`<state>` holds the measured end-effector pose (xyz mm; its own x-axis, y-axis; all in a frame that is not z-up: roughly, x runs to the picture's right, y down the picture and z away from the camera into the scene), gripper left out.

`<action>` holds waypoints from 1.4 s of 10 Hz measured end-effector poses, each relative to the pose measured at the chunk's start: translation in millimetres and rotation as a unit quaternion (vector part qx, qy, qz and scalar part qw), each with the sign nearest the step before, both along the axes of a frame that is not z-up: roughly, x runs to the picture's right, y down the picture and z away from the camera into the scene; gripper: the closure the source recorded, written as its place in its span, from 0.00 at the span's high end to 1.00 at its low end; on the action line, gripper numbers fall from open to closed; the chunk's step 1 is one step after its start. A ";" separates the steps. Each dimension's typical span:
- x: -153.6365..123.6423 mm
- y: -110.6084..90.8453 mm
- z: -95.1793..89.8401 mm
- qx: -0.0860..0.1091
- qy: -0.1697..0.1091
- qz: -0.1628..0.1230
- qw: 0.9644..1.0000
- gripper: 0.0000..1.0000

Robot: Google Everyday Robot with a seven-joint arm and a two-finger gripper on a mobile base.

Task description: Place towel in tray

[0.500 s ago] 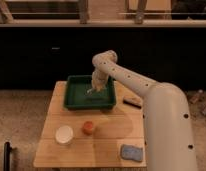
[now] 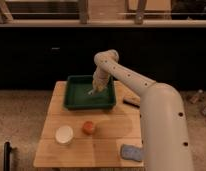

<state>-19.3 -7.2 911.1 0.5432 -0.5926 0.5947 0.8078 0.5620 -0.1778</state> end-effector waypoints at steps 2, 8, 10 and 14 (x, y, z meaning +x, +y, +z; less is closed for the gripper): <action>-6.4 3.2 1.8 -0.011 -0.031 -0.027 0.999 0.01; -18.3 17.5 13.4 -0.040 -0.067 -0.065 0.995 0.01; -16.1 23.0 18.9 -0.046 -0.066 -0.061 0.995 0.10; -13.3 26.9 25.1 -0.044 -0.070 -0.035 0.996 0.53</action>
<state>-32.6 19.7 936.2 0.4106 -0.5691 0.7124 0.8648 0.4906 -0.1065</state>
